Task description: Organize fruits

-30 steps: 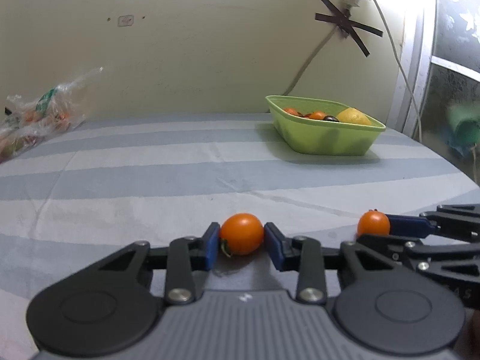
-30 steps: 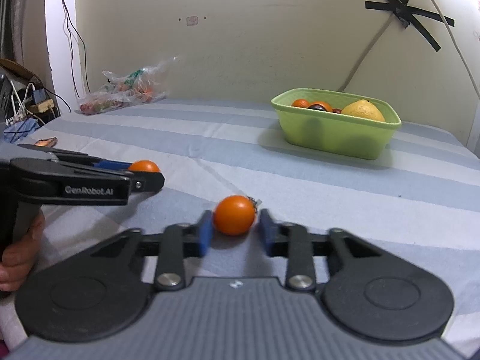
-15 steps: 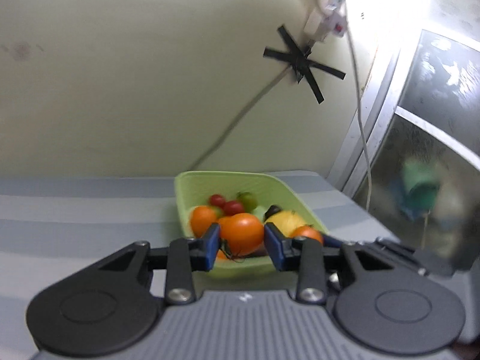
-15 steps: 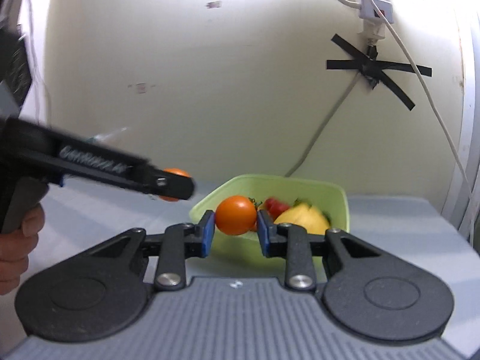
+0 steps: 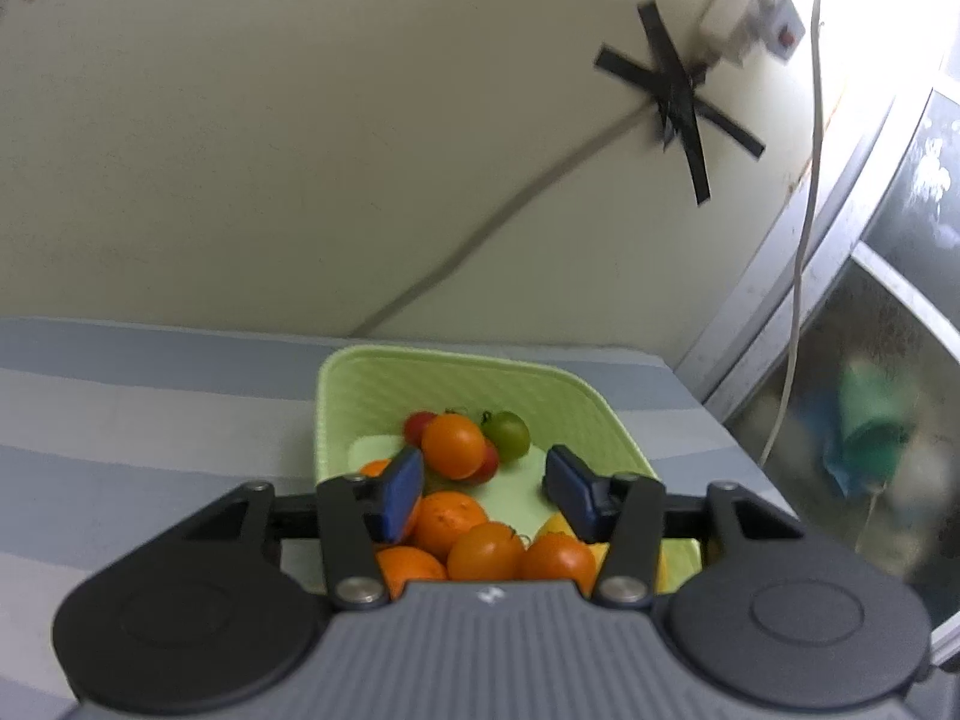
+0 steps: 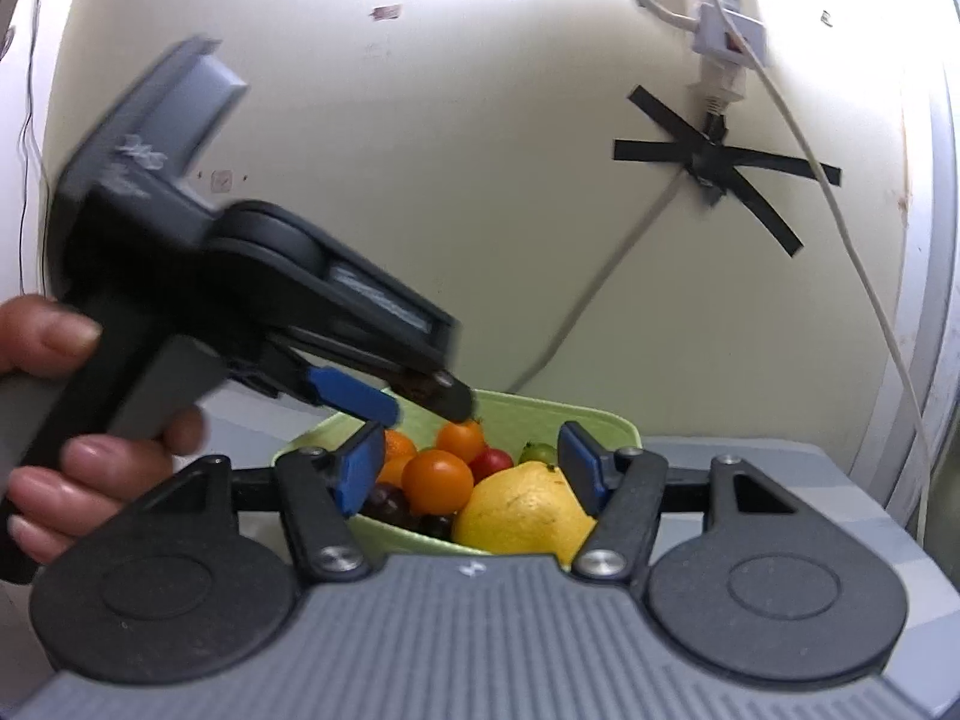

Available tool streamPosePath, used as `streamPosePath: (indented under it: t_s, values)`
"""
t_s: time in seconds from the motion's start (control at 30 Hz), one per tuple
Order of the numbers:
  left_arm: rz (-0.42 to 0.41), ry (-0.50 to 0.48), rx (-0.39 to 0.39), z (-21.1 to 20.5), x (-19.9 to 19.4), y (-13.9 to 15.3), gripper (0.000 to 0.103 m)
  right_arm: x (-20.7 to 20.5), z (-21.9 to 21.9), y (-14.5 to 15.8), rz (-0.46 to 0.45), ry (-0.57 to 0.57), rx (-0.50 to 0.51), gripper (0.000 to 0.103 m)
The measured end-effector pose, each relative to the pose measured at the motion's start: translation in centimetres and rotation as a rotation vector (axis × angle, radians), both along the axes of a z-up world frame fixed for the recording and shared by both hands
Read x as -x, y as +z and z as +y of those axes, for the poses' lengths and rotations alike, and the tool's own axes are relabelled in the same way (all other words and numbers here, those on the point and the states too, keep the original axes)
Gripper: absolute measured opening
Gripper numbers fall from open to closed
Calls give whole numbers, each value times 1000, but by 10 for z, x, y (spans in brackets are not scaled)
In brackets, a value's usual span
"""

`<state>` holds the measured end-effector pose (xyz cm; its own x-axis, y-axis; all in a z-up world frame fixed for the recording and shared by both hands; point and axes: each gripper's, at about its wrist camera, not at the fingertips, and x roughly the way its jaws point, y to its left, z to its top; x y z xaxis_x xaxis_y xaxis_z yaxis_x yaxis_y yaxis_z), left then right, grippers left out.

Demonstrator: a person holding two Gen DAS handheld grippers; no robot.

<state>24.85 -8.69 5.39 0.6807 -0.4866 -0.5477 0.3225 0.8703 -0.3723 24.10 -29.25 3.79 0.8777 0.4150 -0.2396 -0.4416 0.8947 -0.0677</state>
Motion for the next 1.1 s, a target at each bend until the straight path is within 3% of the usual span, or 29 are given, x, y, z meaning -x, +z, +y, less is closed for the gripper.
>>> streamPosePath:
  t_s: [0.17,0.37,0.5,0.63,0.73,0.83,1.1]
  values:
    - [-60,62,-1,32,48,18,50,-2,-18,2,28,-53,-123,64]
    - [-133,144,-200,52,127,3,53,5,-38,0,144,-89,-275,65]
    - [-129,192,-286,58,160,-12,59,30,-33,0,200,-61,-291,66]
    - [-111,247,-312,63,180,-19,61,59,-28,-9,255,-53,-288,66]
    - [-115,289,-329,63,191,-22,69,76,-31,-14,305,-71,-340,66]
    - [-134,308,-337,63,205,-24,88,88,-34,-21,328,-92,-366,69]
    - [-159,332,-411,54,219,-30,103,95,-42,-22,316,-126,-403,74]
